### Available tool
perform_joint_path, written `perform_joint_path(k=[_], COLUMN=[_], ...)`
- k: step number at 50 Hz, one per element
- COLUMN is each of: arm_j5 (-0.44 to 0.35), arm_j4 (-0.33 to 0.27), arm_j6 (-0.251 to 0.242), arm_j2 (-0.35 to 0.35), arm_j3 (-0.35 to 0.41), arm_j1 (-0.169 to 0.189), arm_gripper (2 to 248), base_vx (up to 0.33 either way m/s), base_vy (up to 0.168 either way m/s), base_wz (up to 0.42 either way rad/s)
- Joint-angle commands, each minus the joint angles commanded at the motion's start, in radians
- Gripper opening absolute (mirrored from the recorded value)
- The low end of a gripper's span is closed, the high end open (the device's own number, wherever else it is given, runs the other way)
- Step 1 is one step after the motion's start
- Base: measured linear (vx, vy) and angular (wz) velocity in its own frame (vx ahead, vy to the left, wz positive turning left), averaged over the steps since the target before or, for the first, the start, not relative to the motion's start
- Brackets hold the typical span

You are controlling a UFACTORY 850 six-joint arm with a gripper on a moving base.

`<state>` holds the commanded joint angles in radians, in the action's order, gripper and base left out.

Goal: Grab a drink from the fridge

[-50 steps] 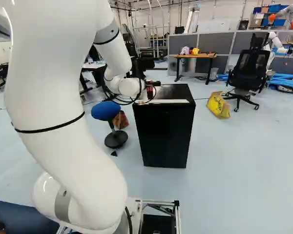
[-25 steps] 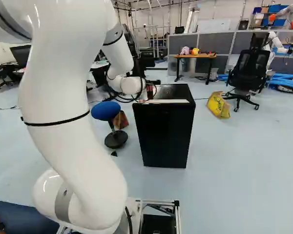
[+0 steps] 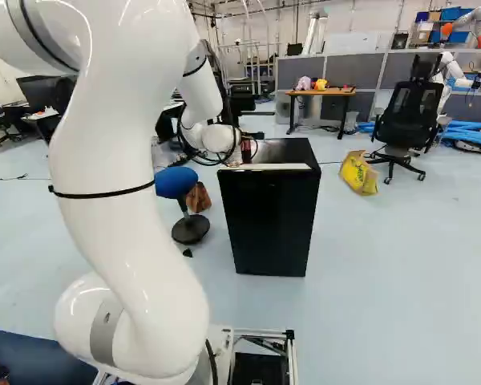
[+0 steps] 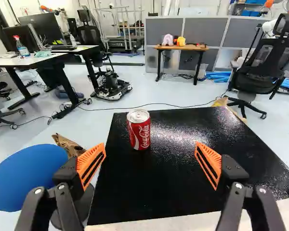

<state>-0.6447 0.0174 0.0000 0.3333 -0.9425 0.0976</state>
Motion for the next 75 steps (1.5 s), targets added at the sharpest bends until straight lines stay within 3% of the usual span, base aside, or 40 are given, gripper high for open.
perform_joint_path(k=[75], arm_j5=[0.151], arm_j4=[0.0], arm_j6=[0.0], arm_j2=[0.205], arm_j3=[-0.256], arm_j1=[-0.011], arm_gripper=[247], base_vx=[0.0], base_vy=[0.0], base_wz=[0.0])
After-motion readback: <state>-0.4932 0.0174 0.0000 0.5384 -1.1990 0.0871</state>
